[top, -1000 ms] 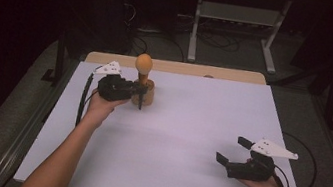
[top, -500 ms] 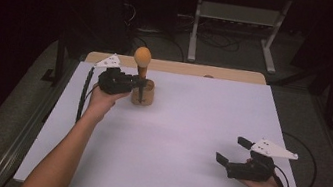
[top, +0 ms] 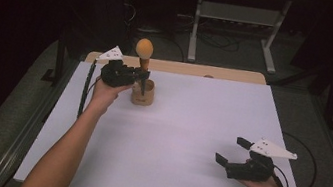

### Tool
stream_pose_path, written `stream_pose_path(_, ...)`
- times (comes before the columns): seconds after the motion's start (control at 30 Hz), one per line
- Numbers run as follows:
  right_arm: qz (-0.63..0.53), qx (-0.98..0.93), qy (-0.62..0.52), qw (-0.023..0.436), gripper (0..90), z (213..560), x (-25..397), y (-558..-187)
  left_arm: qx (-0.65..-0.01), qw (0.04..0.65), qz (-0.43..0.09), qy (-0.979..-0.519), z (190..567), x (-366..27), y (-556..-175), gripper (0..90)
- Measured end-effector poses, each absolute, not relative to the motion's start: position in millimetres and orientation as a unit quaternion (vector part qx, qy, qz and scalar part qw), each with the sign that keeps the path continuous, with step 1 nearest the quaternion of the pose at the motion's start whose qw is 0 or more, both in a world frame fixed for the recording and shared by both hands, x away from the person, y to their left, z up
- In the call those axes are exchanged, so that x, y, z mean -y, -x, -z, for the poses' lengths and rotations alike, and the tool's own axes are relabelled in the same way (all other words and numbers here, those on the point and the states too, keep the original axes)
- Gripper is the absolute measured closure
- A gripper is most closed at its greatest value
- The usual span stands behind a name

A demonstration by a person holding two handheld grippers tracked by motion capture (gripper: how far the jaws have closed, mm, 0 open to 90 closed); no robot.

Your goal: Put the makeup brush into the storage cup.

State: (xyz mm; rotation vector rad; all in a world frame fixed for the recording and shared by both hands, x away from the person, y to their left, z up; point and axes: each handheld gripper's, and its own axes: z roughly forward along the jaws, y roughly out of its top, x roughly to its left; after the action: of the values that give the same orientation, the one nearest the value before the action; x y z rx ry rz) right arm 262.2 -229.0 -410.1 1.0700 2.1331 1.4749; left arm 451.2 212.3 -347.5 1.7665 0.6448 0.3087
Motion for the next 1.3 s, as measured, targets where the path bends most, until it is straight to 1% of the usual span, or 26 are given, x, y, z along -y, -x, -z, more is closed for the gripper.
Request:
stream_pose_path(0.57, -0.518, -0.751, -0.374, 0.164, 2.6, 411, 229, -263, -0.28, 0.564, -0.149, -0.762, 343, -204, -475, 74.0)
stream_pose_path(0.87, -0.519, -0.751, -0.374, 0.161, 2.6, 412, 229, -262, -0.288, 0.539, -0.151, -0.777, 356, -200, -482, 74.0)
stream_pose_path(1.3, -0.519, -0.752, -0.372, 0.161, 2.7, 412, 229, -263, -0.29, 0.515, -0.153, -0.792, 365, -196, -485, 73.9)
